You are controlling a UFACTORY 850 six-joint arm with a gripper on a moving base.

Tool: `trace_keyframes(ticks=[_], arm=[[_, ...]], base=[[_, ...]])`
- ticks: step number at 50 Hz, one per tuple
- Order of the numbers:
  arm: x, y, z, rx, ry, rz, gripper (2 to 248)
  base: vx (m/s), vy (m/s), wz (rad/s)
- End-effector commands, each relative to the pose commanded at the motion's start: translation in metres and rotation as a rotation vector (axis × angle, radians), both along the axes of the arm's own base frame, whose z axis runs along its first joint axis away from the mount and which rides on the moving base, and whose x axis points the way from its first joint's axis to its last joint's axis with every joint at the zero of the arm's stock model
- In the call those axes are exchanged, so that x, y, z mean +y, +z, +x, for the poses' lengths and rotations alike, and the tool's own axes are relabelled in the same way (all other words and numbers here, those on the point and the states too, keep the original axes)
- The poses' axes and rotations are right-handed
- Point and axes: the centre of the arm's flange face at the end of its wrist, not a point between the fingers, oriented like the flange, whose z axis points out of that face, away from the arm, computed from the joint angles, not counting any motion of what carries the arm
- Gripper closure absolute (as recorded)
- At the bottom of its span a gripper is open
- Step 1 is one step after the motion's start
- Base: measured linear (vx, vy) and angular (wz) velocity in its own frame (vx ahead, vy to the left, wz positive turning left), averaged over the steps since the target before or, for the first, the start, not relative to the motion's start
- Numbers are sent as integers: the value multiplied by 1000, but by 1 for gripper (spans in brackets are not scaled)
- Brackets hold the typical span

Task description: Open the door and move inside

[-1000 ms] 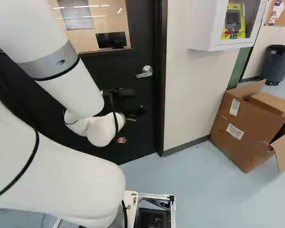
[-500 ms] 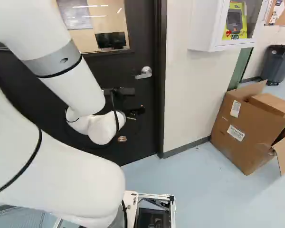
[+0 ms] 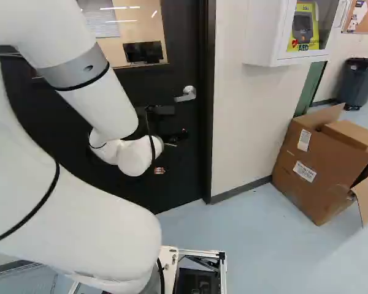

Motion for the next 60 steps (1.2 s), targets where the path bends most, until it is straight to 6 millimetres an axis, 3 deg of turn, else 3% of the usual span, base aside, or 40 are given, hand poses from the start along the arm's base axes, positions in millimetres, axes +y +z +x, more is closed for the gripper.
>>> trace_keyframes(ticks=[60], arm=[[0, 61, 42, -149, 1, -1, 3]], base=[[0, 0, 0]])
